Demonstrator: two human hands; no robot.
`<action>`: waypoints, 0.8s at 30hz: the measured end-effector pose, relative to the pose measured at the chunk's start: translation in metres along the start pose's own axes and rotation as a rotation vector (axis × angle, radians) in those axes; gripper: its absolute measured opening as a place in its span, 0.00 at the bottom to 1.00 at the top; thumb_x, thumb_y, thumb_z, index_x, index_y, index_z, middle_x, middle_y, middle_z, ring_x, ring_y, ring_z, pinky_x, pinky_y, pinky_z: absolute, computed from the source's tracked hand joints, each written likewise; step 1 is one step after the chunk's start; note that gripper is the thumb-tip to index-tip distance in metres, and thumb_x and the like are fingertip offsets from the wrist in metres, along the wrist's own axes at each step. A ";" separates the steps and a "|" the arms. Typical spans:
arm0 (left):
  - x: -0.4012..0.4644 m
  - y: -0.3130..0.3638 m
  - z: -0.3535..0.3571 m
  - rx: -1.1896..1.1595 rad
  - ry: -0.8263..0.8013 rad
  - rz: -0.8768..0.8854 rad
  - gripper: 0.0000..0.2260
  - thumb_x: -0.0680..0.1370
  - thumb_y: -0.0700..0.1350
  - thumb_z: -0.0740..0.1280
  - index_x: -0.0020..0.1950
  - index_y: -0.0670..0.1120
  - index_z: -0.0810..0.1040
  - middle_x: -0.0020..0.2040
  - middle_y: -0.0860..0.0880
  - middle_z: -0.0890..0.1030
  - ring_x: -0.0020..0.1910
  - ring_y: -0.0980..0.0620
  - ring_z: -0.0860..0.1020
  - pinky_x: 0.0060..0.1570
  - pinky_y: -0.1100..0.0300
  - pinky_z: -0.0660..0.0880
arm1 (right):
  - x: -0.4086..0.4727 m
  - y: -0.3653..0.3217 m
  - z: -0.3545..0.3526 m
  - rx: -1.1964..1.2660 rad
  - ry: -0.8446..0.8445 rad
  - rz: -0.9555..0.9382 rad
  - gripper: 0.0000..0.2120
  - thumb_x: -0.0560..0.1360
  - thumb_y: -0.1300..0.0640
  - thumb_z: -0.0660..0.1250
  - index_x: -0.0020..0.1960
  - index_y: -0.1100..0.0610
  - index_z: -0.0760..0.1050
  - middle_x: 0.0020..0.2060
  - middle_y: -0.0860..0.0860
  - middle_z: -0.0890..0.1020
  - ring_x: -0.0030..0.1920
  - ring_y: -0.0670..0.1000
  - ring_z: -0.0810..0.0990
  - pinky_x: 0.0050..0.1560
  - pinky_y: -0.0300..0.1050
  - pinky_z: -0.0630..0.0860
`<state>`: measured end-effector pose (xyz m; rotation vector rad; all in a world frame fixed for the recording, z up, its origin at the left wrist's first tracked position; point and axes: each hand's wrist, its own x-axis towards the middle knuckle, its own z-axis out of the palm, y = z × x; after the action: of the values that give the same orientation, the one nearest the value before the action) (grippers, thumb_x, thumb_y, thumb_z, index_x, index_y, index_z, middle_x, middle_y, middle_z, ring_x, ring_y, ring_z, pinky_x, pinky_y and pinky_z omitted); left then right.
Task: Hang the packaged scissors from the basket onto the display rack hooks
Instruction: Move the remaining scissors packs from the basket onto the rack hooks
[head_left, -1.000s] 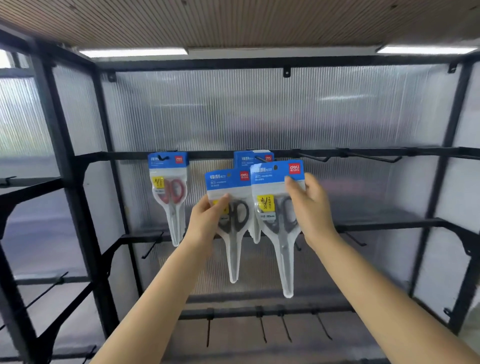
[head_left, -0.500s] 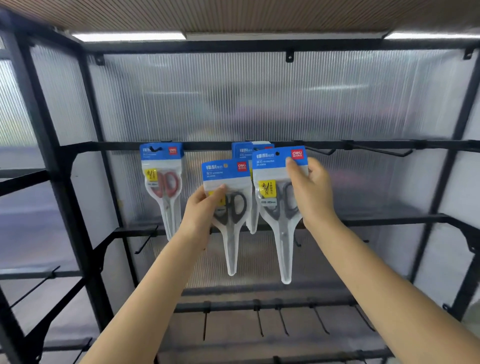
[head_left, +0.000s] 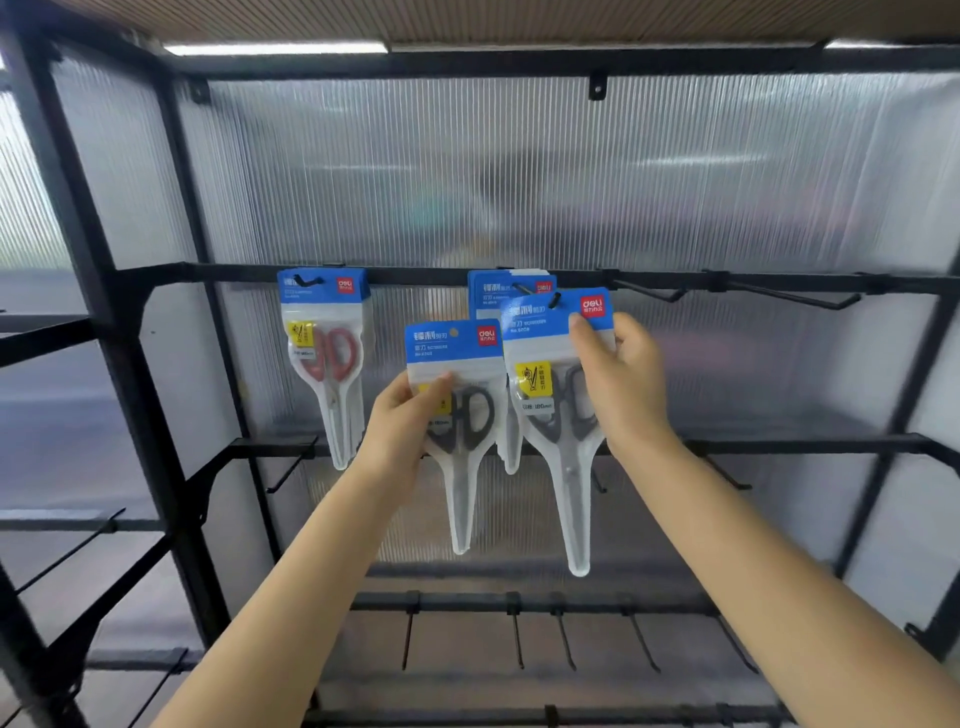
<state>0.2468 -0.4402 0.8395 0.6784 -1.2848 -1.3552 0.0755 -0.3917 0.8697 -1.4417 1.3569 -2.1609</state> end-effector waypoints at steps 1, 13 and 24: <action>0.000 -0.001 0.000 0.000 -0.001 -0.002 0.05 0.79 0.43 0.63 0.49 0.49 0.78 0.46 0.48 0.83 0.48 0.47 0.81 0.47 0.51 0.78 | 0.001 0.003 0.001 0.001 -0.007 0.001 0.08 0.77 0.57 0.64 0.39 0.55 0.73 0.37 0.50 0.80 0.38 0.45 0.78 0.39 0.38 0.73; -0.001 -0.006 -0.016 0.046 0.049 -0.020 0.06 0.79 0.42 0.62 0.52 0.47 0.78 0.48 0.46 0.82 0.50 0.46 0.80 0.50 0.51 0.78 | 0.044 0.042 0.023 -0.170 -0.097 -0.027 0.05 0.79 0.55 0.62 0.46 0.56 0.71 0.36 0.45 0.76 0.35 0.44 0.74 0.34 0.33 0.69; -0.001 -0.013 -0.024 0.104 0.070 -0.053 0.06 0.78 0.43 0.64 0.53 0.47 0.78 0.49 0.45 0.83 0.51 0.44 0.80 0.52 0.50 0.77 | 0.059 0.045 0.024 -0.422 -0.127 -0.092 0.07 0.78 0.54 0.63 0.50 0.57 0.72 0.35 0.43 0.74 0.34 0.41 0.72 0.32 0.33 0.65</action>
<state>0.2649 -0.4493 0.8214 0.8299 -1.2960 -1.3022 0.0527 -0.4655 0.8737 -1.7829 1.8065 -1.8663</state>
